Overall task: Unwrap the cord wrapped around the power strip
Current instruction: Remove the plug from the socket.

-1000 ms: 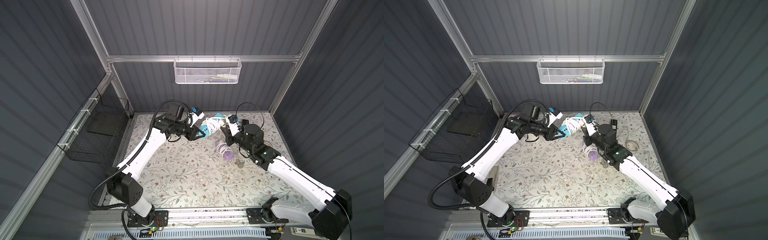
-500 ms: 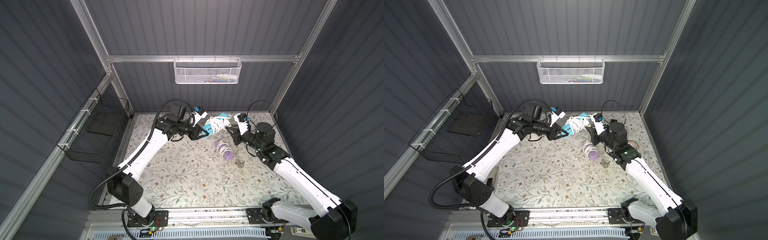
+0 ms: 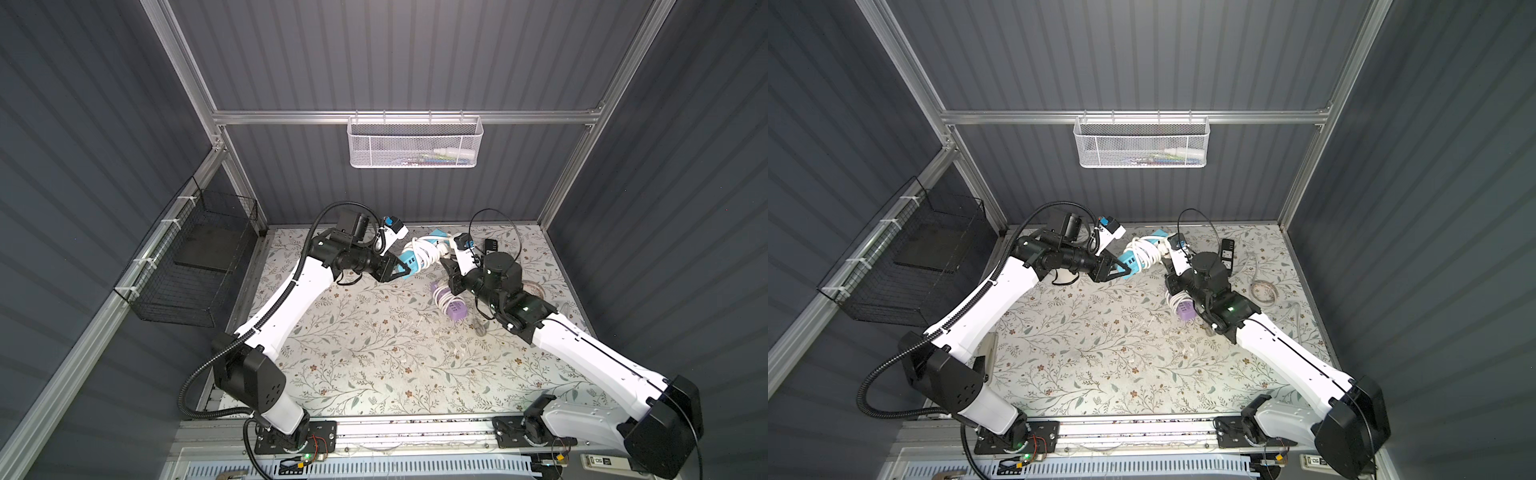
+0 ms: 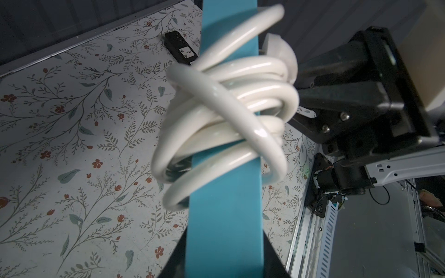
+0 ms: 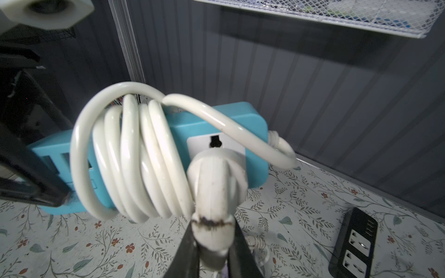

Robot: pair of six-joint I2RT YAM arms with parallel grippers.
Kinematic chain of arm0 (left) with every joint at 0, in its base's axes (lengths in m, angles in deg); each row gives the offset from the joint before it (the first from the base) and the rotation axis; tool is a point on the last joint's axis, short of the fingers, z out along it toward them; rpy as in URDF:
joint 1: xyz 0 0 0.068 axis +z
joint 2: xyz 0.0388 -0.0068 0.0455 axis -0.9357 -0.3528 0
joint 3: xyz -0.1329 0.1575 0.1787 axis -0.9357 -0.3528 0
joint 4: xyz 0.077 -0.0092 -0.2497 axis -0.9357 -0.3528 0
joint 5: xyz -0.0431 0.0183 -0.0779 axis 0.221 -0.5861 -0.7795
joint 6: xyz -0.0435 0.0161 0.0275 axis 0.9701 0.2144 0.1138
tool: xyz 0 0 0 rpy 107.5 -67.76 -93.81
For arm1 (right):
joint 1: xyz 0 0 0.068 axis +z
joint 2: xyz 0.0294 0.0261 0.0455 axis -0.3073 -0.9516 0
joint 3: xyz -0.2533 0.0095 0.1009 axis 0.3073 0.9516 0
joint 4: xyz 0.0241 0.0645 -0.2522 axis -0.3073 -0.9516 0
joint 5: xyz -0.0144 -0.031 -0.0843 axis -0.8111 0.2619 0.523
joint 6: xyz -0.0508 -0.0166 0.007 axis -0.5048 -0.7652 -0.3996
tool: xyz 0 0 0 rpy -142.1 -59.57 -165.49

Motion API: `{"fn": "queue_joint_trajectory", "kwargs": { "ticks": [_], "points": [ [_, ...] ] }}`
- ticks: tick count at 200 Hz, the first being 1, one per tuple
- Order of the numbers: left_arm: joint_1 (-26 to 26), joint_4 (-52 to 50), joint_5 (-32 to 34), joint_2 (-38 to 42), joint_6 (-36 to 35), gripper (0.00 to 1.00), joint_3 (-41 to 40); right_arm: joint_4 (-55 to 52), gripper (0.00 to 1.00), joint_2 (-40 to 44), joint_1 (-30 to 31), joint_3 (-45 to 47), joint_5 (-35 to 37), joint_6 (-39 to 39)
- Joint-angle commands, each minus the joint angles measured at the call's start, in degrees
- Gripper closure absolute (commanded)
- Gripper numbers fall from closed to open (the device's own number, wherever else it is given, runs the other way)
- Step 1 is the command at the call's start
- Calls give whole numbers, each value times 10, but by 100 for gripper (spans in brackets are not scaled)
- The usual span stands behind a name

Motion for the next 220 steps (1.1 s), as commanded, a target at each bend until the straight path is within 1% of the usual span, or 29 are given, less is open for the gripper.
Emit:
{"fn": "queue_joint_trajectory", "kwargs": {
  "ticks": [1, 17, 29, 39, 60, 70, 87, 119, 128, 149, 172, 187, 190, 201, 220],
  "points": [
    [7, 75, 38, 16, 17, 100, 4, 18, 100, 56, -48, 9, -111, 35],
    [7, 74, 38, 16, 18, 100, 4, 20, 100, 72, -99, 13, -146, 54],
    [8, 73, 38, 16, 18, 100, 4, 20, 100, 75, -125, 10, -164, 60],
    [8, 76, 36, 15, 19, 100, 4, 22, 100, 74, -134, 9, -174, 64],
    [8, 78, 36, 16, 21, 100, 4, 25, 100, 63, -131, 6, -192, 71],
    [8, 80, 37, 17, 22, 100, 4, 28, 100, 61, -114, 9, -184, 70],
    [8, 87, 37, 18, 27, 100, 2, 32, 100, 55, -68, 14, -151, 57],
    [8, 111, 36, 17, 45, 100, -4, 32, 100, 36, 29, 6, -70, 23],
    [8, 114, 34, 14, 49, 100, -4, 34, 100, 15, 42, 3, -60, 21],
    [8, 116, 35, 12, 52, 100, -7, 41, 100, 11, 47, 6, -54, 27],
    [8, 118, 47, 21, 49, 100, -13, 38, 100, 27, 29, 15, -51, 28],
    [8, 121, 59, 25, 52, 100, -15, 35, 100, 29, -4, 22, -75, 42],
    [8, 122, 60, 26, 53, 100, -15, 36, 100, 45, -11, 23, -81, 45],
    [9, 125, 67, 24, 62, 100, -16, 37, 100, 56, -36, 29, -98, 56],
    [8, 134, 58, 23, 79, 100, -17, 31, 100, 63, -65, 28, -113, 61]
  ]
}}
